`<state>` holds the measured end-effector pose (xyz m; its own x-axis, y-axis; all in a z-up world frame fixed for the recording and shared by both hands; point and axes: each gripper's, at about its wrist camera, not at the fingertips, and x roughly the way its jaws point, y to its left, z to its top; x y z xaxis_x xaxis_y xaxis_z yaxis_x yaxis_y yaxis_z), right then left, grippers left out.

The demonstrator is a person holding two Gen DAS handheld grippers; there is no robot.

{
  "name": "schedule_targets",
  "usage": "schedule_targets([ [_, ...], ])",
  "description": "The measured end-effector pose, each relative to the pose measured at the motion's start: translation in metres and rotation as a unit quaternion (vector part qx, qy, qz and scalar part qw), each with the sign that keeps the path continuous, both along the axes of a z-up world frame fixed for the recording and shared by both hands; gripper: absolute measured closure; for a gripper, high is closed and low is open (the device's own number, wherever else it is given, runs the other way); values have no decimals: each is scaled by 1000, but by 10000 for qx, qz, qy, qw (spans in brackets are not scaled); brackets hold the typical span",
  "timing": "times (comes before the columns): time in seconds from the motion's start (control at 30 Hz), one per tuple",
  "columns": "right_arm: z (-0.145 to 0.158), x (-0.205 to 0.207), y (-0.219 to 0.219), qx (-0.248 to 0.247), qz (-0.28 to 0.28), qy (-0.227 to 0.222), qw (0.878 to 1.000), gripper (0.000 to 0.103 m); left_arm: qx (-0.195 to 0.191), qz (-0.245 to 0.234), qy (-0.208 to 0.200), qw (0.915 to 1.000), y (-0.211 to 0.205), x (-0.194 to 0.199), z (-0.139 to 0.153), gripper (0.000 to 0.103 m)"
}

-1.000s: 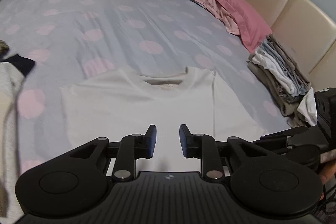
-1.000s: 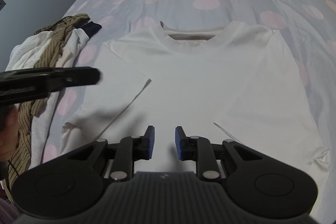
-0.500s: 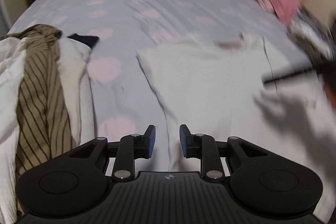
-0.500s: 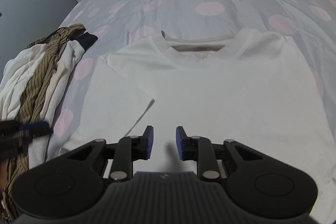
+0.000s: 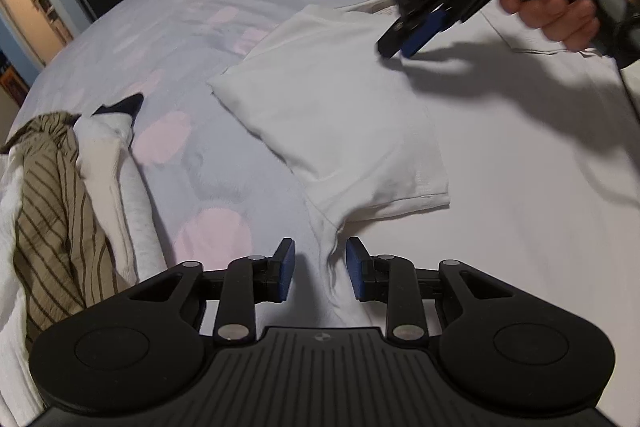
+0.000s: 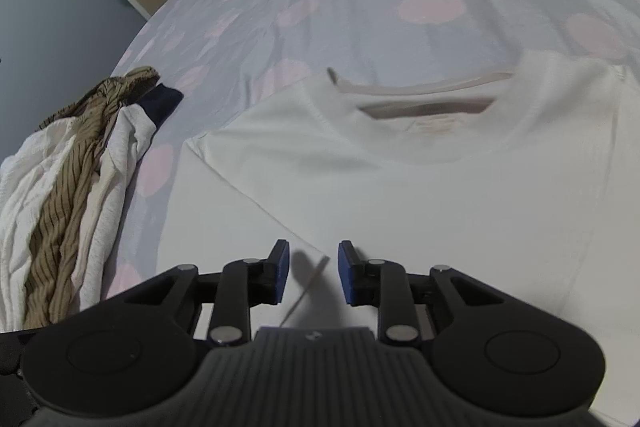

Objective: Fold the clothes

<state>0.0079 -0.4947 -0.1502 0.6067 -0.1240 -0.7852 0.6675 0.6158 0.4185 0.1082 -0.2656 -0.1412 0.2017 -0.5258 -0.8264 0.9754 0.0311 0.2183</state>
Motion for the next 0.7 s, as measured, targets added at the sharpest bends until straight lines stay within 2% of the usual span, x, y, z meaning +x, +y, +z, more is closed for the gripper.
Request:
schedule_targets([
  [0.07,-3,3,2,-29,16,-22,10000,76,-11,-119,-43,9999,0,-4,0,92],
  [0.1,-4,4,3,-43,15,-30,10000,90,7,-98,-62,9999,0,-3,0,100],
  [0.13,-3,4,4,-35,13,-35,10000,97,32,-44,-81,10000,1,-2,-1,101],
  [0.2,-1,3,3,23,-52,-42,10000,100,108,84,-114,9998,3,3,-1,102],
  [0.33,-2,1,2,97,-73,76,9999,101,186,396,143,9989,6,18,-4,102],
  [0.47,-5,0,4,98,-102,150,9998,98,281,417,195,9985,3,18,-4,102],
  [0.53,-2,-5,4,128,-153,195,9996,90,370,452,223,9980,5,19,-1,92],
  [0.6,4,-11,6,21,-127,319,9994,88,440,587,293,9969,9,22,1,87],
  [0.67,8,-19,9,-70,-55,459,9989,85,479,772,437,9949,14,24,2,87],
  [0.7,10,-24,11,-96,-41,495,9987,79,484,864,514,9938,17,24,2,87],
])
